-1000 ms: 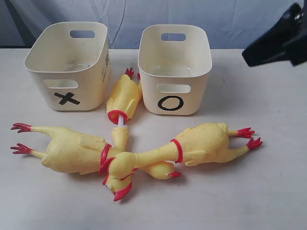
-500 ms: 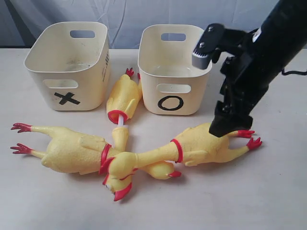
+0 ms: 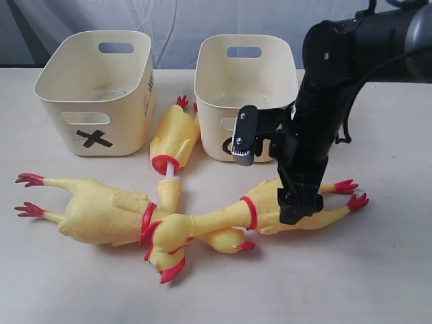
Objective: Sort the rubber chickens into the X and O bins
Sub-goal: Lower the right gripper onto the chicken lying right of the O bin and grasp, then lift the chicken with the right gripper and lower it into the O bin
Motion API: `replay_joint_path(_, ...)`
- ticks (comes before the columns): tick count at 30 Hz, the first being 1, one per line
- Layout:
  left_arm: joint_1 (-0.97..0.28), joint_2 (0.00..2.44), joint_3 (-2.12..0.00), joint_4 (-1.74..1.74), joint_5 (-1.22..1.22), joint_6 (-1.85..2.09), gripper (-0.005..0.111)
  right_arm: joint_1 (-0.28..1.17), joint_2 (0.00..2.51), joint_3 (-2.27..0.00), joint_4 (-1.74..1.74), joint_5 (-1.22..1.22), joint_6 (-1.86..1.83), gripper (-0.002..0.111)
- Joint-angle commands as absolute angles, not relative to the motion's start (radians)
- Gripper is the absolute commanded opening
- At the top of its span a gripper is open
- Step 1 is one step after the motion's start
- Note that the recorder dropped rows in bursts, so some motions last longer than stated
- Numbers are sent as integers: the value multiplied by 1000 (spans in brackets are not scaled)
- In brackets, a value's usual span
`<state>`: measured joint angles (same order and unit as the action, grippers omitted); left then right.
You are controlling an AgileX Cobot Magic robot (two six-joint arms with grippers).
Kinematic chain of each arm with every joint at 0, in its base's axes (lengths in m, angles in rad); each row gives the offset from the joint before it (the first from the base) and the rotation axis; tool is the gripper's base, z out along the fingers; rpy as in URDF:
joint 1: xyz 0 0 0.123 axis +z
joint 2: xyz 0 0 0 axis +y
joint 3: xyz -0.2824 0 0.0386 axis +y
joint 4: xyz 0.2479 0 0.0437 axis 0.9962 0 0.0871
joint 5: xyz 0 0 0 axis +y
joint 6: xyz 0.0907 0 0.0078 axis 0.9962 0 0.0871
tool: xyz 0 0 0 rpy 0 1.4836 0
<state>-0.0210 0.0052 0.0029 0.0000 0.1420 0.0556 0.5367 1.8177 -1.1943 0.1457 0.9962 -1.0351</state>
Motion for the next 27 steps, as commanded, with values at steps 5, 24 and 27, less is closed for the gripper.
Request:
replay_joint_path(5, -21, 0, 0, -7, 134, 56, 0, 565, 1950, -1190, 58, 986, -1035, 86)
replay_joint_path(24, -21, 0, 0, -7, 134, 56, 0, 688, 1898, -1200, -96, 1221, -1014, 0)
replay_joint_path(27, -21, 0, 0, -7, 134, 56, 0, 688, 1802, -1219, -79, 1221, -986, 0)
